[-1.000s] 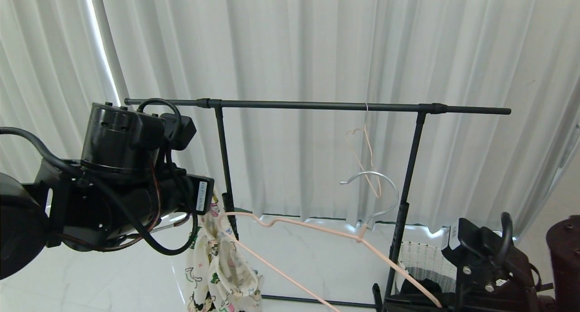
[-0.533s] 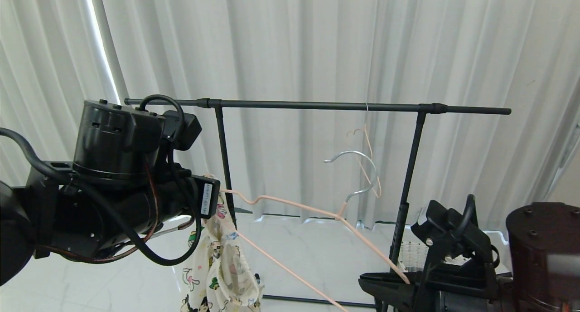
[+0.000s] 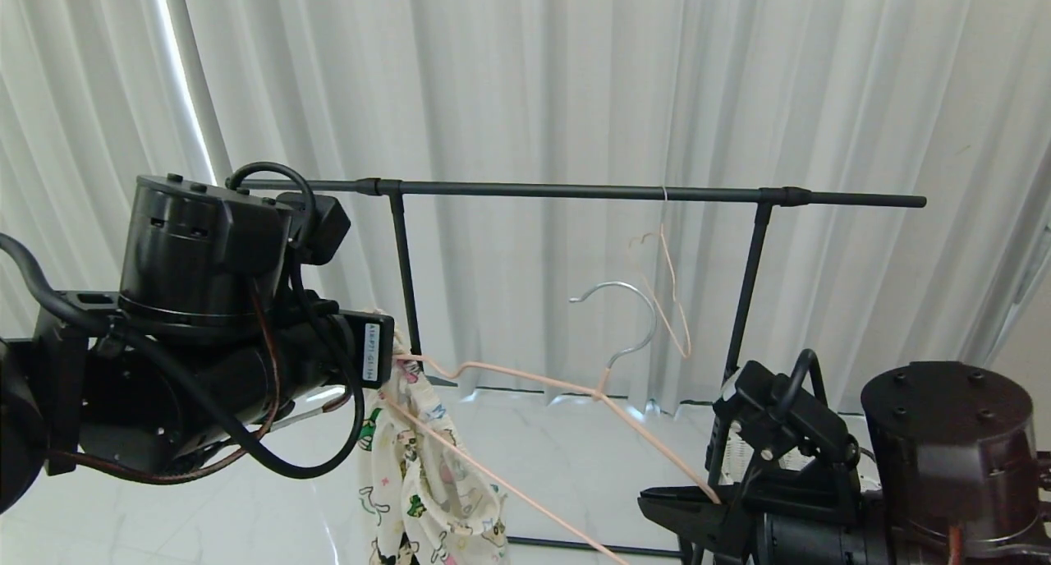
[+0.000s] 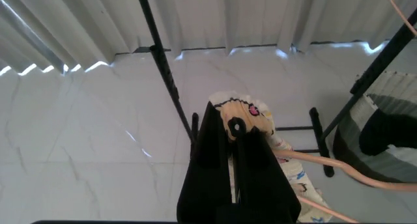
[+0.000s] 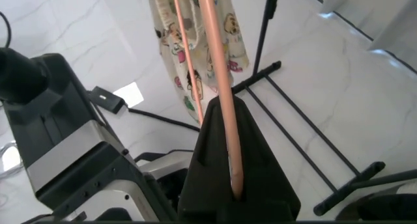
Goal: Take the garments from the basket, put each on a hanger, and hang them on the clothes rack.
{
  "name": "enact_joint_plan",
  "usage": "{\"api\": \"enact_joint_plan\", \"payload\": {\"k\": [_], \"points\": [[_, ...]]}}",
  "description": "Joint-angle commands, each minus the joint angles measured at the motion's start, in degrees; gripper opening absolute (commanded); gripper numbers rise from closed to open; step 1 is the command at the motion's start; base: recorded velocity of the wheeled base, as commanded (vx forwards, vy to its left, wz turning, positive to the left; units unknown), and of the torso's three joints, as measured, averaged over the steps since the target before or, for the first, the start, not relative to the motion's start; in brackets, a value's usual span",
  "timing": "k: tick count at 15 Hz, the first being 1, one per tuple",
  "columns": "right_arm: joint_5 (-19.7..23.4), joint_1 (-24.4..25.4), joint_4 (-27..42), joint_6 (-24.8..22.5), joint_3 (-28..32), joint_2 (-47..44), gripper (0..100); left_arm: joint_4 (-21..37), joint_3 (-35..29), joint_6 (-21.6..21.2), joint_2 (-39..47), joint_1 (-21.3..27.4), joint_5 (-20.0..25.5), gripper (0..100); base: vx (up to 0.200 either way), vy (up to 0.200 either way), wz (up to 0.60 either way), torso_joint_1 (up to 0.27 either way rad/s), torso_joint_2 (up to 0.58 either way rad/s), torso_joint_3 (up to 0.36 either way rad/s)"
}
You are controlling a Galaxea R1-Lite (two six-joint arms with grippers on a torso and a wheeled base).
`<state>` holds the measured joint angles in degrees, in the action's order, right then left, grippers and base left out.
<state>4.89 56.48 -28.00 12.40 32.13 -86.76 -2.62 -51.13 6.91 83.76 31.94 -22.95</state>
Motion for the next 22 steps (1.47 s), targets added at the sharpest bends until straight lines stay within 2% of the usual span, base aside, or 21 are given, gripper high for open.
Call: {"api": "enact_joint_plan", "payload": {"k": [1,3,7,13,14,20,22], "points": [[0.0,-0.9,0.0,0.0,0.5,-0.9,0,0.0,-0.4,1.2,-0.3,0.8,-0.2,0,0.000,0.000,0.00,0.000,0.00,0.000],[0.0,-2.7,0.0,0.1,0.9,-1.3,0,0.0,-0.7,2.6,-1.2,2.6,-0.3,0,0.000,0.000,0.00,0.000,0.00,0.000],[0.1,-2.8,0.0,0.1,2.6,-2.8,0,0.0,-1.0,2.9,-1.3,6.5,-0.2,0,0.000,0.000,0.00,0.000,0.00,0.000],[0.1,-1.6,0.0,0.2,6.6,-6.8,0,0.0,-3.6,9.3,-0.1,13.7,-0.3,0,0.000,0.000,0.00,0.000,0.00,0.000],[0.1,-1.0,-0.1,0.3,7.9,-8.0,0,0.0,-4.8,11.5,0.4,15.1,-0.3,0,0.000,0.000,0.00,0.000,0.00,0.000],[-0.3,1.4,-1.8,1.8,11.8,-11.7,0,0.0,-9.2,14.2,3.0,17.1,-0.5,0,0.000,0.000,0.00,0.000,0.00,0.000],[-3.0,2.1,-2.5,2.9,11.9,-12.3,0,0.1,-9.3,14.7,3.4,17.5,-0.8,0,0.000,0.000,0.00,0.000,0.00,0.000]]}}
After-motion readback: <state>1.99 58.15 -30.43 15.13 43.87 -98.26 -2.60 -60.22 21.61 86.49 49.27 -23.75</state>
